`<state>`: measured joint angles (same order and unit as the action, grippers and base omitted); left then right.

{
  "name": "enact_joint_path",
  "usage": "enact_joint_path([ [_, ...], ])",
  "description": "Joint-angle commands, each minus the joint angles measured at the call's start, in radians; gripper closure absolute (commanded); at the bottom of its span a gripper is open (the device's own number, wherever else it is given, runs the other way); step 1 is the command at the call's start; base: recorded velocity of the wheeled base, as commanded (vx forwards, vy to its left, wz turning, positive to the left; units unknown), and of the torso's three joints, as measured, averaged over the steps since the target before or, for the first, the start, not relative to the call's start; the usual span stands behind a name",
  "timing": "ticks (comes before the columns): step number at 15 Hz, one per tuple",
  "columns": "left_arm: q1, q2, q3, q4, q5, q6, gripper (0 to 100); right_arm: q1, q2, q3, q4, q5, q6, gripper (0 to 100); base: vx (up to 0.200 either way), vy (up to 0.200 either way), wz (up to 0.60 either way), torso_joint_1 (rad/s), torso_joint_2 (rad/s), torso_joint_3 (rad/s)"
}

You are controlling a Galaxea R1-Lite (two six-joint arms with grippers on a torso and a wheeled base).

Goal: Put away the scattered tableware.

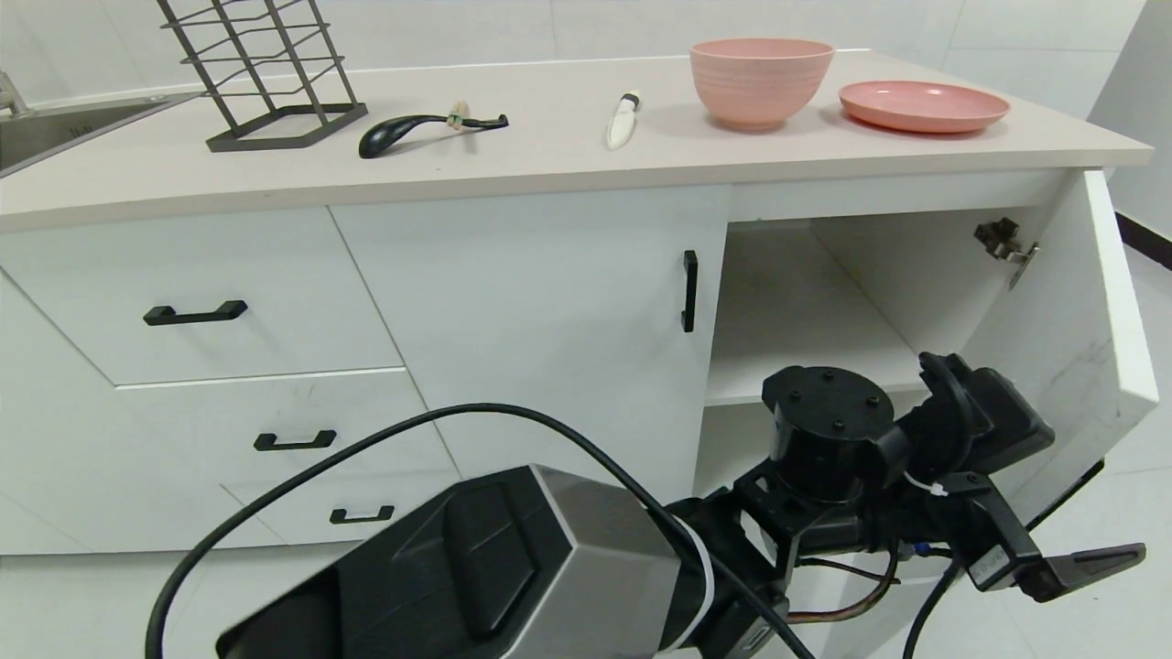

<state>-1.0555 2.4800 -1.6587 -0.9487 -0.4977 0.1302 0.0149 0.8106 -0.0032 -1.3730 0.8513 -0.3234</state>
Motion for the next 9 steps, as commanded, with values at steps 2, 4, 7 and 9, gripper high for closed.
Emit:
enact_joint_path([
  [2,-0.026,0.036,-0.004,-0.025,0.007,0.000,0,0.000,-0.039,0.000,0.000,-0.009,0.000,0,0.000,0.000,0.00,0.000,0.00,0.000],
  [4,-0.049,0.059,-0.030,-0.027,0.014,-0.001,0,-0.004,-0.042,0.000,0.002,-0.011,0.000,0,0.000,0.000,0.00,0.000,0.00,0.000],
  [7,-0.080,0.108,-0.116,-0.031,0.034,-0.023,0,-0.010,-0.044,0.000,0.002,-0.011,0.000,0,0.000,0.000,0.00,0.000,0.00,0.000],
  [9,-0.096,0.157,-0.194,-0.036,0.045,-0.034,0,-0.012,-0.064,0.000,0.000,-0.011,0.000,0,0.000,0.000,0.00,0.000,0.00,0.000],
])
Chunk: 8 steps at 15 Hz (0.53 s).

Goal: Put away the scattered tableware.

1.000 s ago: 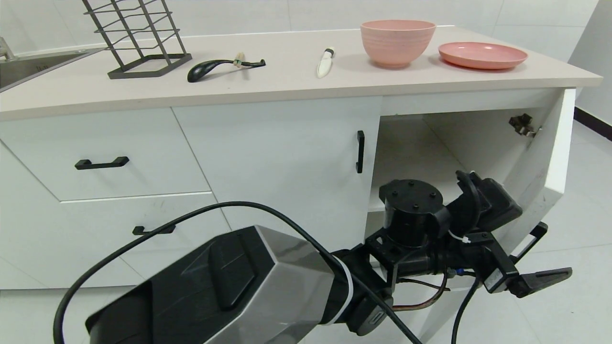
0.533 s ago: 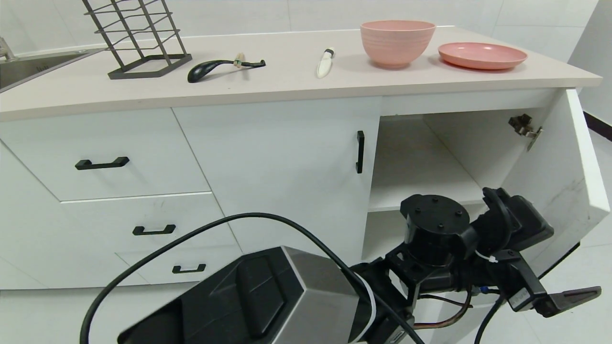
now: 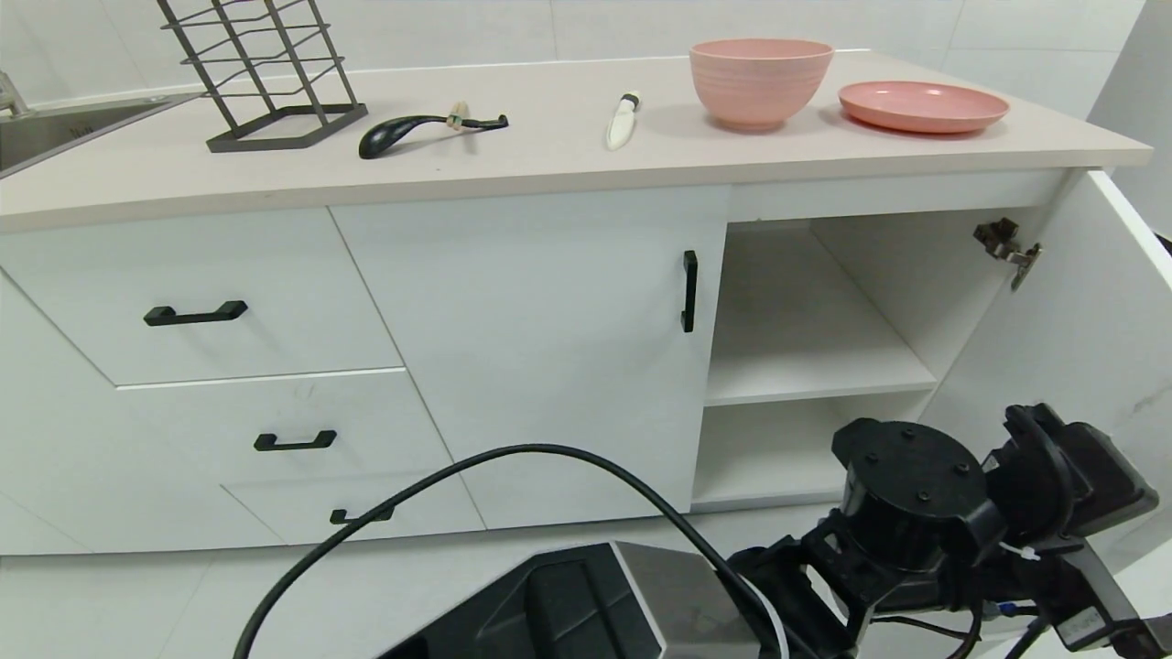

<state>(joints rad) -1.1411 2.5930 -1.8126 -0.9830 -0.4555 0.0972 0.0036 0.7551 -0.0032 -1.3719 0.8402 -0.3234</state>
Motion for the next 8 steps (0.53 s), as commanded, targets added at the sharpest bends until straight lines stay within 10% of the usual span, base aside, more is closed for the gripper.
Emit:
enact_joint_path([
  [1,-0.019,0.061,-0.062,-0.002,0.003,-0.002,0,-0.001,-0.016,0.000,-0.001,0.000,0.000,0,0.000,0.000,0.00,0.000,0.00,0.000],
  [8,-0.140,0.210,-0.187,-0.031,0.041,-0.051,0,-0.001,-0.056,-0.047,-0.003,0.000,0.000,0,0.000,0.000,0.00,0.000,0.00,0.000],
])
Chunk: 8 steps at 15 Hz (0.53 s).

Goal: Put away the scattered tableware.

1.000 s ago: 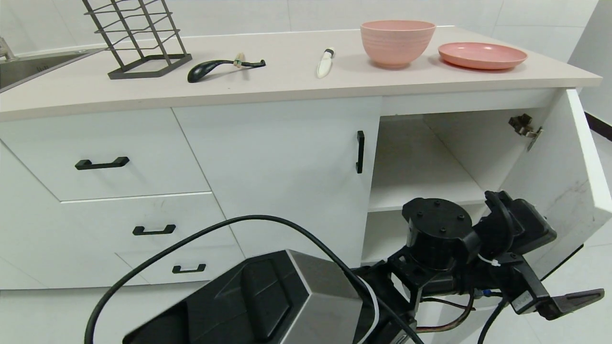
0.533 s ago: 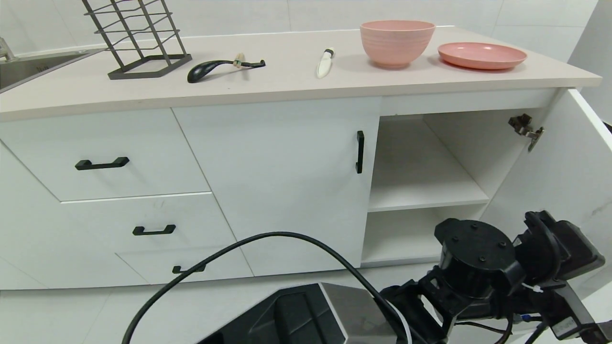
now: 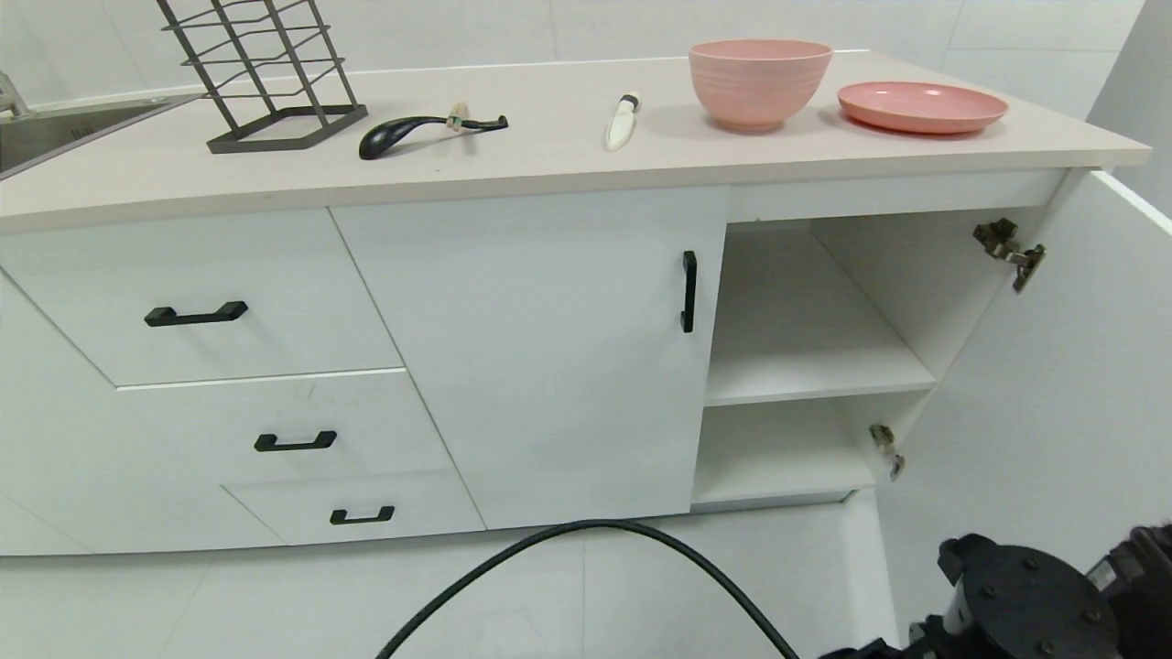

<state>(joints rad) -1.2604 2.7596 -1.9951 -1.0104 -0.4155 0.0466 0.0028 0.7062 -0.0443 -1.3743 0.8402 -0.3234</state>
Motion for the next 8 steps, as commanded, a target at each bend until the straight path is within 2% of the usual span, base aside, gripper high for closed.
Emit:
enact_joint_path([
  [1,-0.022,0.048,-0.005,-0.010,0.001,-0.002,0,0.000,-0.010,-0.013,0.000,0.000,0.000,0,0.000,0.000,0.00,0.000,0.00,0.000],
  [2,-0.010,0.052,-0.005,-0.037,0.006,-0.007,0,0.000,-0.019,-0.026,0.000,0.000,0.000,0,0.000,0.000,0.00,0.000,0.00,0.000],
  [4,0.055,0.025,-0.005,-0.089,0.011,-0.059,0,0.000,-0.025,-0.025,0.000,0.000,0.000,0,0.000,0.000,0.00,0.000,0.00,0.000],
  [5,0.055,0.025,-0.005,-0.089,0.011,-0.059,0,0.000,-0.025,-0.025,0.000,0.000,0.000,0,0.000,0.000,0.00,0.000,0.00,0.000],
  [6,0.115,-0.021,0.044,-0.120,0.011,-0.067,0,0.000,-0.024,-0.025,0.000,0.000,0.000,0,0.000,0.000,0.00,0.000,0.00,0.000],
  [8,0.222,-0.167,0.325,-0.255,0.011,-0.070,0,0.000,-0.024,-0.005,0.001,0.000,0.000,0,0.000,0.000,0.00,0.000,0.00,0.000],
])
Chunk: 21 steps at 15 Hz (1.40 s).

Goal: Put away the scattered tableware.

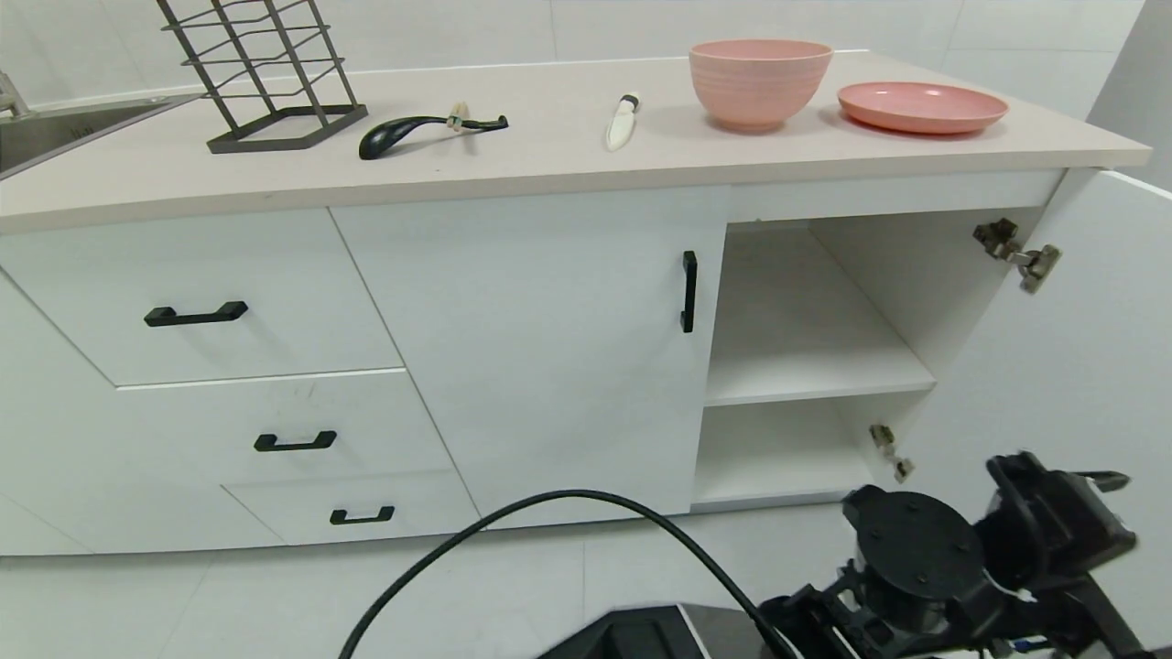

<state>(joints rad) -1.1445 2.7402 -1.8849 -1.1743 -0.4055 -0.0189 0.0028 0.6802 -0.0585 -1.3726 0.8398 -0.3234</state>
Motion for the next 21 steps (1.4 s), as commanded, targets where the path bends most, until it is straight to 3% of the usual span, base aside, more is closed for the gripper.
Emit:
enact_joint_path([
  [1,0.117,-0.168,0.260,-0.111,-0.001,-0.004,0,0.000,0.002,0.012,0.000,0.001,0.000,0,0.000,0.000,0.00,0.000,0.00,0.000],
  [2,0.190,-0.292,0.510,-0.219,-0.012,-0.009,0,0.000,0.002,0.031,0.000,0.001,0.000,0,0.000,0.000,0.00,0.000,0.00,0.000],
  [4,0.270,-0.432,0.802,-0.361,-0.016,-0.010,0,0.000,0.002,0.039,0.000,-0.001,0.000,0,0.000,0.000,0.00,0.000,0.00,0.000],
  [6,0.350,-0.611,1.089,-0.397,-0.016,-0.019,0,0.000,0.002,0.057,0.009,-0.005,0.001,0,0.000,0.000,0.00,0.000,0.00,0.000],
  [9,0.499,-0.975,1.392,-0.397,-0.016,-0.018,0,-0.001,-0.014,0.059,0.098,-0.022,0.006,0,0.000,0.000,0.00,0.000,0.00,0.000],
  [10,0.543,-1.093,1.471,-0.397,-0.016,-0.016,0,-0.001,-0.054,0.059,0.210,-0.031,0.012,0,0.000,0.000,0.00,0.000,0.00,0.000],
  [11,0.554,-1.126,1.495,-0.397,-0.016,-0.016,0,-0.003,-0.076,0.059,0.262,-0.034,0.014,0,0.000,0.000,0.00,0.000,0.00,0.000],
  [12,0.569,-1.326,1.670,-0.397,-0.012,-0.024,0,-0.003,-0.291,0.059,0.659,-0.041,0.026,0,0.000,0.000,0.00,0.000,0.00,0.000],
  [13,0.595,-1.442,1.765,-0.395,-0.010,-0.024,0,-0.003,-0.458,0.059,0.905,-0.041,0.024,0,0.000,0.000,0.00,0.000,0.00,0.000],
  [14,0.678,-1.547,1.847,-0.384,-0.010,-0.022,0,-0.001,-0.636,0.057,1.115,-0.041,0.023,0,0.000,0.000,0.00,0.000,0.00,0.000],
  [15,0.787,-1.640,1.885,-0.349,-0.010,-0.021,0,0.000,-0.680,0.059,1.215,-0.045,0.009,0,0.000,0.000,0.00,0.000,0.00,0.000],
  [16,0.868,-1.760,1.885,-0.269,-0.009,-0.022,0,-0.001,-0.680,0.059,1.159,-0.068,0.030,0,0.000,0.000,0.00,0.000,0.00,0.000],
  [18,0.950,-1.961,1.885,-0.093,-0.007,-0.021,0,-0.001,-0.680,0.059,1.218,-0.188,0.095,0,0.000,0.000,0.00,0.000,0.00,0.000],
  [19,1.005,-2.188,1.883,0.176,-0.007,-0.019,0,-0.001,-0.680,0.059,1.307,-0.403,0.121,0,0.000,0.000,0.00,0.000,0.00,0.000],
  [20,1.023,-2.366,1.876,0.390,-0.009,-0.016,0,-0.001,-0.680,0.057,1.337,-0.515,0.142,0,0.000,0.000,0.00,0.000,0.00,0.000],
  [21,1.029,-2.484,1.862,0.548,-0.007,-0.016,0,-0.001,-0.680,0.057,1.337,-0.538,0.167,0,0.000,0.000,0.00,0.000,0.00,0.000],
])
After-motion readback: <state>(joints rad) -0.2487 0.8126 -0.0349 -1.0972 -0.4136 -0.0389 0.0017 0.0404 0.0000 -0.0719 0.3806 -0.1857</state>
